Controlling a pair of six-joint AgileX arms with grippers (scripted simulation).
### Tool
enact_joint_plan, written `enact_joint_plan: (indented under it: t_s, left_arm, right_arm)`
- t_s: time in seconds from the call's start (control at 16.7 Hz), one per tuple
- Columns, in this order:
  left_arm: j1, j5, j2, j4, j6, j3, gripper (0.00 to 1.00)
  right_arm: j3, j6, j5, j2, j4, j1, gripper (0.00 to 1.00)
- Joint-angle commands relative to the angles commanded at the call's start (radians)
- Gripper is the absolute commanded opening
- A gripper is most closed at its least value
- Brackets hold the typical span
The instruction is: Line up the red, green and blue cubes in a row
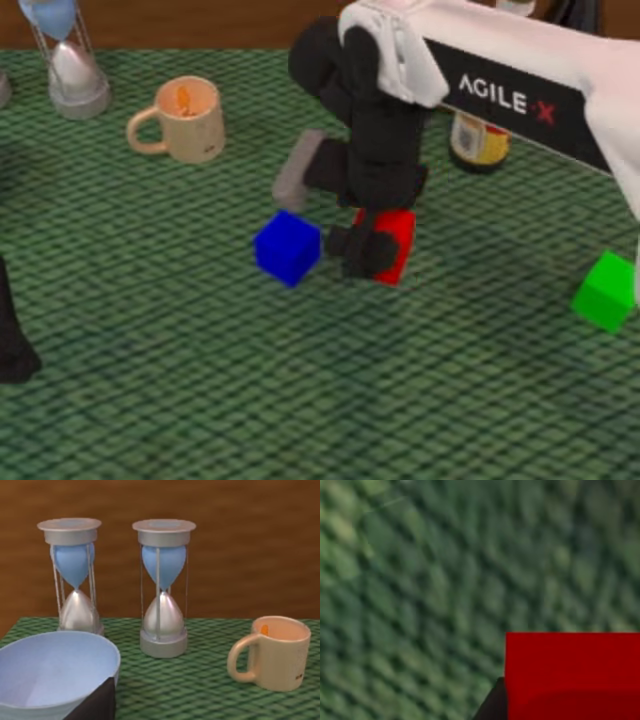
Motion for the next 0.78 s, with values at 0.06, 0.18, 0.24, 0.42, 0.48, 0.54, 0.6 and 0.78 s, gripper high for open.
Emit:
enact_joint_plan:
  t_s: [0.06,0.18,0.24,0.42,0.48,0.54,0.6,0.78]
  left_arm:
    - [0.000,0.000,0.000,0.000,0.000,0.000,1.00]
    - [0.000,0.000,0.000,0.000,0.000,0.000,1.00]
    - [0.000,0.000,0.000,0.000,0.000,0.000,1.00]
    - [0.000,0.000,0.000,0.000,0.000,0.000,1.00]
    - [0.000,0.000,0.000,0.000,0.000,0.000,1.00]
    - [0.000,0.000,0.000,0.000,0.000,0.000,1.00]
    - [0.000,0.000,0.000,0.000,0.000,0.000,1.00]
    - [0.000,0.000,0.000,0.000,0.000,0.000,1.00]
  right_arm:
    - [0.090,-0.016,-0.001,0.043,-0.039,0.034,0.00]
    - [0.261,-0.049,-0.001,0.122,-0.112,0.100,0.00]
    - [0.334,-0.064,-0.002,0.157,-0.145,0.131,0.00]
    - [0.490,-0.099,-0.001,0.234,-0.220,0.205,0.00]
    - [0.521,-0.107,0.000,0.250,-0.235,0.221,0.00]
    - [0.541,-0.111,0.001,0.260,-0.246,0.232,0.00]
    - [0.552,-0.114,0.001,0.265,-0.251,0.238,0.00]
    - [0.553,-0.114,0.001,0.266,-0.252,0.238,0.00]
